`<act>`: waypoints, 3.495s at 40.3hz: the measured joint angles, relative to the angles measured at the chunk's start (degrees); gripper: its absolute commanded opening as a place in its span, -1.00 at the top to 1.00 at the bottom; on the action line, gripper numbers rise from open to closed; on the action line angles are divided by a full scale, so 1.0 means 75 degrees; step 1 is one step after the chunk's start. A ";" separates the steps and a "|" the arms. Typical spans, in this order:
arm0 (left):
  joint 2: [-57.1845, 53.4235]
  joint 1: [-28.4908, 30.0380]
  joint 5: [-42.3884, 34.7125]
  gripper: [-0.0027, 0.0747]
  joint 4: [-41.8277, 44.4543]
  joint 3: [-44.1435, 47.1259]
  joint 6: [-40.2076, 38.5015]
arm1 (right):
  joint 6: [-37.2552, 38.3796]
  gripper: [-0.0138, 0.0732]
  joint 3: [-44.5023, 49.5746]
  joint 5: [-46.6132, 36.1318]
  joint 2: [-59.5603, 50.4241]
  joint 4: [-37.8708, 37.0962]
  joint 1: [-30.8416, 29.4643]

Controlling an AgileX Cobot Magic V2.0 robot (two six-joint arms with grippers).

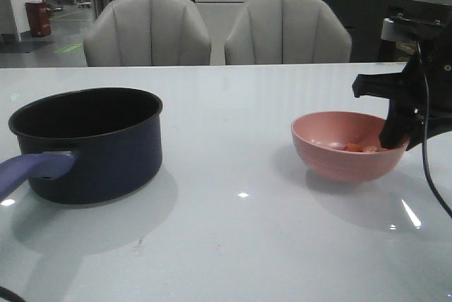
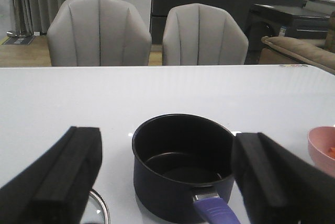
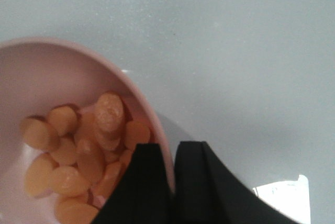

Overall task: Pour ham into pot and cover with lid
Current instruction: 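Grasp the rim of the pink bowl with the right gripper, then lift the pink bowl and carry it over the saucepan, then tilt the bowl with the right gripper to pour ham into pot, then carry the empty bowl back and lower it onto the table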

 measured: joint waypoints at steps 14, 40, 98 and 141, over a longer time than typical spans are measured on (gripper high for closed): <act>0.0000 0.0000 -0.0003 -0.53 0.0000 0.0000 0.0000 | -0.0703 0.35 -0.1936 0.1428 -0.0390 0.0161 0.0610; 0.0000 0.0000 -0.0003 -0.53 0.0000 0.0000 0.0003 | -0.1939 0.35 -0.2808 -0.2929 0.0308 -0.0458 0.3855; 0.0000 0.0000 -0.0016 -0.53 0.0000 0.0000 0.0003 | -1.0049 0.37 -0.1039 -1.0372 0.2185 -0.3457 0.5114; 0.0000 0.0000 -0.0016 -0.53 0.0000 0.0000 0.0003 | -0.1561 0.37 -0.1135 -0.2929 -0.0741 -0.0215 0.4243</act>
